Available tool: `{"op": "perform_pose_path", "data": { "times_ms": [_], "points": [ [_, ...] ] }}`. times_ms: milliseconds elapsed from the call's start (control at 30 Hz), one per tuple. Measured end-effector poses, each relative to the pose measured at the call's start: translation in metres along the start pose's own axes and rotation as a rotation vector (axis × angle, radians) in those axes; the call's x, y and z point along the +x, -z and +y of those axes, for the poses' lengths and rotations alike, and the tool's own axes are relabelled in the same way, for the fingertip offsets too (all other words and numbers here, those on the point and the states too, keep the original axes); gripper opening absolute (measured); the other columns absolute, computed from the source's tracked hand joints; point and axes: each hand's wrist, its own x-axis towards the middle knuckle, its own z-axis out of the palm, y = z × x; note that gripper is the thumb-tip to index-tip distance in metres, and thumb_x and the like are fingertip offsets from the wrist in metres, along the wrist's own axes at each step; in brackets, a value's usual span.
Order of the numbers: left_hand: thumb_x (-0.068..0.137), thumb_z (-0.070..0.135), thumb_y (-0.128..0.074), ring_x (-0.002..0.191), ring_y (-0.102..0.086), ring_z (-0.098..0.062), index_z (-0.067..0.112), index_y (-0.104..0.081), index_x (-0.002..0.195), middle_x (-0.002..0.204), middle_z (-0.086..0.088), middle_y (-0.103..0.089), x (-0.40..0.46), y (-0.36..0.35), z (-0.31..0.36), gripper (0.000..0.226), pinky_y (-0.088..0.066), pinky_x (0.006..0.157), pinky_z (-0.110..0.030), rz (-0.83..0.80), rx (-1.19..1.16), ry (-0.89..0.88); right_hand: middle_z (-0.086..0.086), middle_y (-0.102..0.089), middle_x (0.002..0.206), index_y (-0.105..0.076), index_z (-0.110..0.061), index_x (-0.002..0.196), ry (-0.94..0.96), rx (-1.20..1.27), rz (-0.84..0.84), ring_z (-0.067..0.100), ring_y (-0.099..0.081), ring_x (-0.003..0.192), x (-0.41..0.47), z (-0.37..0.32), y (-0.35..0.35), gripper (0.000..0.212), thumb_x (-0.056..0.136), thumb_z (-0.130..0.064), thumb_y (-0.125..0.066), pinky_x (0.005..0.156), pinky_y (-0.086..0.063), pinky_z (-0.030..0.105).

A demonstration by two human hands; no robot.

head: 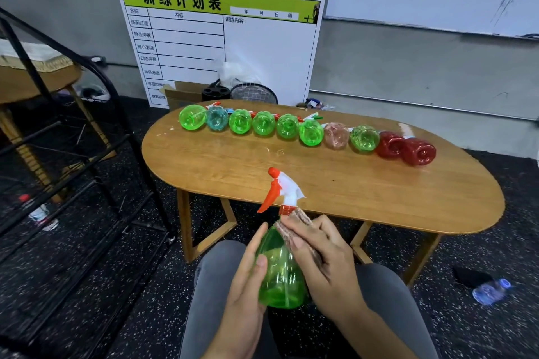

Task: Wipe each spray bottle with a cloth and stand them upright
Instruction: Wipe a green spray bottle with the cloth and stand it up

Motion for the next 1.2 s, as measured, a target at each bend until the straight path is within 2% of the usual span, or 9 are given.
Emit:
{"op": "perform_pose_path", "data": {
  "times_ms": [100, 200, 333, 433, 533, 667, 867, 1033, 1200],
  "points": [
    [0.098, 0.037, -0.058, 0.13, -0.066, -0.029, 0.033, -0.049, 0.152, 0.142, -0.006, -0.068, 0.0, -0.003, 0.0, 0.056, -0.061, 0.093, -0.036, 0.045, -0.012, -0.015, -0.008, -0.051, 0.099, -0.065, -0.04, 0.138, 0.135, -0.107, -0.063, 0.007, -0.056, 0.075, -0.01, 0.001, 0.005, 0.034, 0.105, -0.038, -0.057, 0.058, -0.05, 0.027],
    [0.103, 0.036, -0.046, 0.122, -0.071, -0.028, 0.032, -0.049, 0.152, 0.134, -0.009, -0.072, -0.001, -0.005, 0.002, 0.05, -0.062, 0.086, -0.031, 0.049, -0.005, -0.029, -0.008, -0.051, 0.105, -0.066, -0.036, 0.138, 0.374, -0.26, -0.165, -0.003, -0.047, 0.082, -0.024, 0.003, 0.012, 0.037, 0.101, -0.037, -0.067, 0.067, -0.047, 0.014],
    [0.101, 0.038, -0.047, 0.12, -0.071, -0.031, 0.026, -0.05, 0.152, 0.132, -0.015, -0.073, -0.002, -0.007, 0.002, 0.052, -0.061, 0.087, -0.03, 0.07, -0.022, -0.029, -0.001, -0.054, 0.101, -0.068, -0.034, 0.137, 0.56, -0.378, -0.226, 0.009, -0.055, 0.08, -0.027, 0.008, 0.019, 0.039, 0.097, -0.039, -0.071, 0.062, -0.05, 0.023],
    [0.104, 0.038, -0.052, 0.124, -0.069, -0.031, 0.026, -0.051, 0.151, 0.135, -0.014, -0.071, 0.001, -0.005, 0.002, 0.049, -0.061, 0.091, -0.035, 0.086, -0.008, -0.021, -0.006, -0.049, 0.103, -0.065, -0.038, 0.137, 0.496, -0.337, -0.188, 0.006, -0.053, 0.08, -0.014, 0.005, 0.017, 0.035, 0.102, -0.041, -0.062, 0.061, -0.049, 0.022],
    [0.097, 0.04, -0.051, 0.129, -0.066, -0.037, 0.025, -0.05, 0.153, 0.14, -0.014, -0.068, 0.001, -0.004, 0.001, 0.058, -0.052, 0.105, -0.055, 0.09, 0.052, -0.023, -0.006, -0.048, 0.097, -0.063, -0.043, 0.138, 0.266, -0.214, -0.081, 0.004, -0.052, 0.073, 0.005, 0.001, 0.011, 0.034, 0.106, -0.045, -0.053, 0.057, -0.05, 0.027],
    [0.097, 0.039, -0.048, 0.132, -0.064, -0.034, 0.024, -0.049, 0.154, 0.144, -0.011, -0.066, 0.001, -0.003, 0.0, 0.059, -0.047, 0.11, -0.058, 0.087, 0.067, -0.031, -0.005, -0.05, 0.094, -0.069, -0.04, 0.133, 0.119, -0.121, -0.005, 0.013, -0.058, 0.076, 0.015, 0.0, 0.004, 0.033, 0.105, -0.044, -0.052, 0.064, -0.052, 0.035],
    [0.105, 0.038, -0.05, 0.128, -0.067, -0.031, 0.027, -0.049, 0.153, 0.138, -0.013, -0.07, 0.001, -0.004, 0.002, 0.049, -0.06, 0.098, -0.042, 0.095, 0.014, -0.036, -0.007, -0.047, 0.092, -0.065, -0.04, 0.136, 0.32, -0.268, -0.116, 0.006, -0.05, 0.071, -0.013, -0.007, 0.004, 0.033, 0.104, -0.041, -0.059, 0.055, -0.045, 0.022],
    [0.103, 0.041, -0.051, 0.127, -0.067, -0.034, 0.026, -0.052, 0.152, 0.141, -0.017, -0.067, 0.001, -0.004, 0.003, 0.051, -0.06, 0.095, -0.035, 0.099, -0.019, -0.025, 0.002, -0.058, 0.089, -0.069, -0.036, 0.135, 0.558, -0.381, -0.258, 0.012, -0.053, 0.072, -0.029, 0.002, 0.016, 0.037, 0.097, -0.035, -0.072, 0.057, -0.047, 0.024],
    [0.102, 0.043, -0.048, 0.128, -0.067, -0.028, 0.027, -0.048, 0.153, 0.139, -0.011, -0.069, 0.003, -0.002, 0.002, 0.053, -0.061, 0.092, -0.035, 0.059, -0.005, -0.021, -0.009, -0.045, 0.095, -0.065, -0.041, 0.136, 0.386, -0.317, -0.154, 0.004, -0.048, 0.072, -0.005, 0.001, 0.012, 0.032, 0.105, -0.044, -0.056, 0.054, -0.045, 0.023]
  ]
}}
